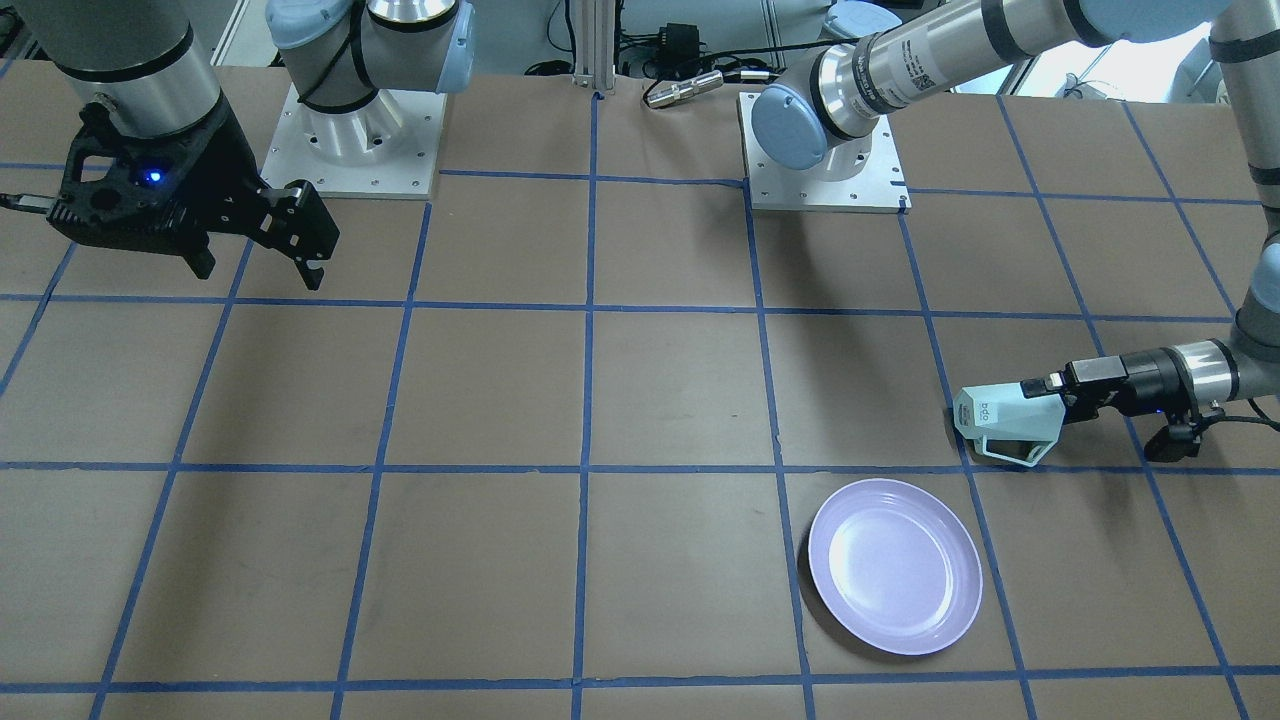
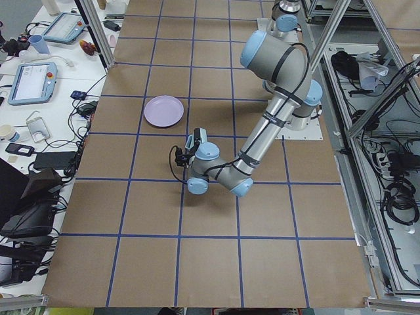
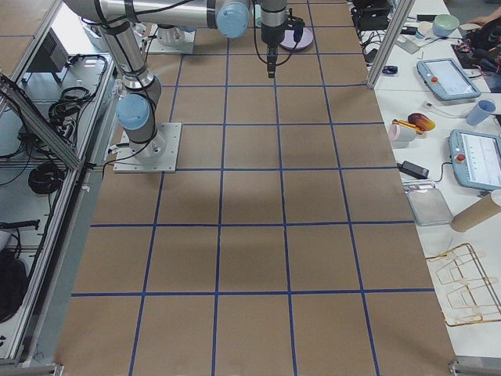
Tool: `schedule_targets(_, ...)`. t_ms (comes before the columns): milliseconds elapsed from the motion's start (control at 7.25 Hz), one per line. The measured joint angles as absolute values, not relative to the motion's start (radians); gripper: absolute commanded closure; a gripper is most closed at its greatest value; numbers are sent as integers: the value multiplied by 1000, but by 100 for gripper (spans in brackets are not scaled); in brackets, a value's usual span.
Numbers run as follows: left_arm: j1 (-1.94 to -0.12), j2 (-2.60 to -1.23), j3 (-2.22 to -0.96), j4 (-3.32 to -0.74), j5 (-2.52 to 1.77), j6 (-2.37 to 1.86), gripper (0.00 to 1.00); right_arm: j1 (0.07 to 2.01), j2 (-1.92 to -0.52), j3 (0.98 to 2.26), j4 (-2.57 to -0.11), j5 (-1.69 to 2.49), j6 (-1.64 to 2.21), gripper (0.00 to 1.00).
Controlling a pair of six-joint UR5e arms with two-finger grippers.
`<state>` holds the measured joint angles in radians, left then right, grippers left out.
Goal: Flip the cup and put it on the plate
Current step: 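Close the left gripper on the cup rim and tilt it upright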
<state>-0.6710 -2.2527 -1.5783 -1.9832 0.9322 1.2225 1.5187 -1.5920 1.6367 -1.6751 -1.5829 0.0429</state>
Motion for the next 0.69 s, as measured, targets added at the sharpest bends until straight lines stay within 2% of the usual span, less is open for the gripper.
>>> schedule_targets(690, -679, -2253, -1578, -1981, 933, 1228, 6, 1519, -1592, 1637, -1675, -1583, 43, 0)
